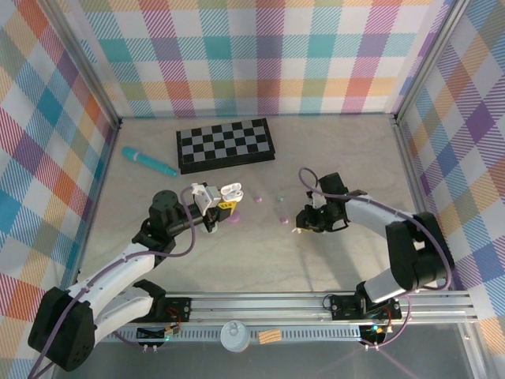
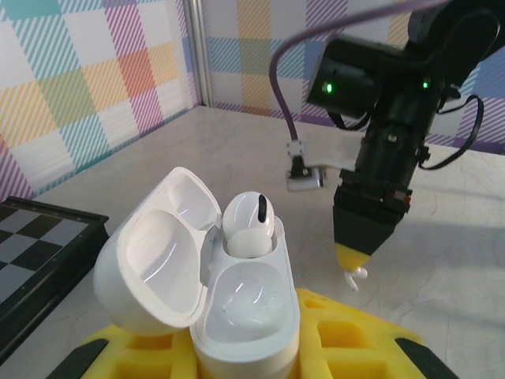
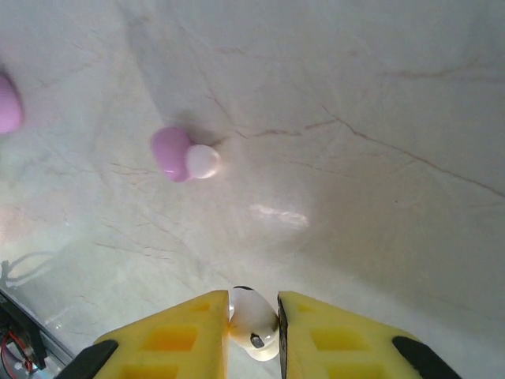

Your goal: Insert wireless bluetooth earbuds into charging case

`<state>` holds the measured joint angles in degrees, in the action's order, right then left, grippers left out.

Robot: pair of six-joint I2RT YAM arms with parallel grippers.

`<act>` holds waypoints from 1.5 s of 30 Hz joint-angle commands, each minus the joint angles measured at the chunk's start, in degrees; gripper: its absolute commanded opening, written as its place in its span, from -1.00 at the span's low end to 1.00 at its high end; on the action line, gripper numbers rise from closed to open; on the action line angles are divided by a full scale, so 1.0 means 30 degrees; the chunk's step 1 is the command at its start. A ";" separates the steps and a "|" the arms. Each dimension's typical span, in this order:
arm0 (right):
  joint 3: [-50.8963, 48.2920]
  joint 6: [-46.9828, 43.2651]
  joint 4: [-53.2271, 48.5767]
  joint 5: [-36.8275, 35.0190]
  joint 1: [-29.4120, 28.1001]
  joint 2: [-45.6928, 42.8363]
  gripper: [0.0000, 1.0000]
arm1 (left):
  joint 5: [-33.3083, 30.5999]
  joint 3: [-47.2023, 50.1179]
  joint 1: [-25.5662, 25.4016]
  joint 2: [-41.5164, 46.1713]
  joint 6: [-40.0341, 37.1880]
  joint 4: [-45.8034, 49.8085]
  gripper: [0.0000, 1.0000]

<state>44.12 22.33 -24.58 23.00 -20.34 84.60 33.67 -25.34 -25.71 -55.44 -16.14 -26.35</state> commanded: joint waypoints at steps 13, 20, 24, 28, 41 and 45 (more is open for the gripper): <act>0.7294 -0.2411 -0.6336 -0.2819 -0.1575 -0.2967 -0.54 | 0.0991 -0.1422 -0.1508 -0.4844 0.1761 -0.3427 -0.97; 0.9461 -0.3012 -0.7230 -0.3757 -0.3188 -0.2777 -0.53 | 0.2114 -0.2399 -0.2520 -0.7444 0.2823 -0.4712 -0.98; 0.9933 -0.3697 -0.6762 -0.4833 -0.4510 -0.2561 -0.51 | 0.2897 -0.2845 -0.2751 -0.8217 0.3188 -0.5027 -0.98; 0.9964 -0.4184 -0.5806 -0.4973 -0.5450 -0.2679 -0.50 | 0.3515 -0.3117 -0.2822 -0.8342 0.3439 -0.4909 -0.98; 0.7566 -0.2716 -0.4052 -0.5481 -0.5267 -0.2923 -0.50 | 0.1273 -0.1951 -0.1946 -0.7017 0.2902 -0.4222 -0.98; 0.5443 -0.1199 -0.2393 -0.4474 -0.5002 -0.3578 -0.48 | -0.0584 -0.1397 -0.1385 -0.6034 0.2819 -0.3957 -0.98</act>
<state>63.18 14.48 -35.68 7.09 -35.88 75.99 36.12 -30.87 -31.14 -76.31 -6.87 -37.56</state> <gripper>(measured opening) 0.257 0.222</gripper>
